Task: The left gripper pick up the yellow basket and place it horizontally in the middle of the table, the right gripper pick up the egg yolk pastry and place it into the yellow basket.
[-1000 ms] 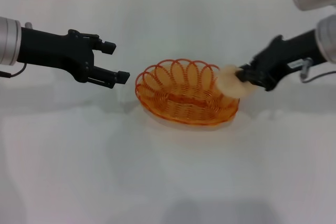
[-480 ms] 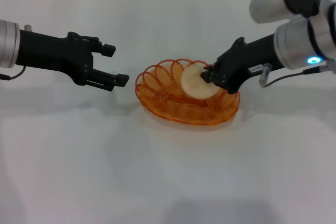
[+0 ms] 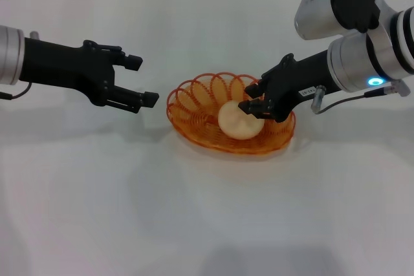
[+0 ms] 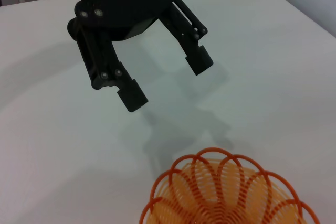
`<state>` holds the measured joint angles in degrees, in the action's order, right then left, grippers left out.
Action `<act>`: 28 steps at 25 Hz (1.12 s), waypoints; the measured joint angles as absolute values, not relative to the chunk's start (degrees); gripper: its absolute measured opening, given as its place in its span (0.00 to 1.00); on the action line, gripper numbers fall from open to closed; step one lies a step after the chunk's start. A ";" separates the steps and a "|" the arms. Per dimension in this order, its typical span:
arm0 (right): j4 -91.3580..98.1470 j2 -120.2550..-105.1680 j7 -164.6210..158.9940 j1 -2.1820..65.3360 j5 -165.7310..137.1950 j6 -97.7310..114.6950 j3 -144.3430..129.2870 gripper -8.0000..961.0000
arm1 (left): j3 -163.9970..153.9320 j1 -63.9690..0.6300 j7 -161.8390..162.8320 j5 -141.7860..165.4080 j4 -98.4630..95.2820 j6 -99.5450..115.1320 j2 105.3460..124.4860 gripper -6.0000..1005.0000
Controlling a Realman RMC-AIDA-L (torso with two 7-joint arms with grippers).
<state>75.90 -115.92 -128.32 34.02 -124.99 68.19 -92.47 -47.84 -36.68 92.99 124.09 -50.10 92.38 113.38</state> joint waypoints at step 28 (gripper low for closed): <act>82.55 -115.59 -115.03 20.30 -114.13 74.85 -84.43 0.84 | -40.42 -32.28 86.58 119.87 -50.80 102.53 113.69 0.88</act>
<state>82.55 -115.59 -115.03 20.30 -114.13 74.85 -84.43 -40.42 -32.28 86.58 119.87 -50.80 102.53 113.69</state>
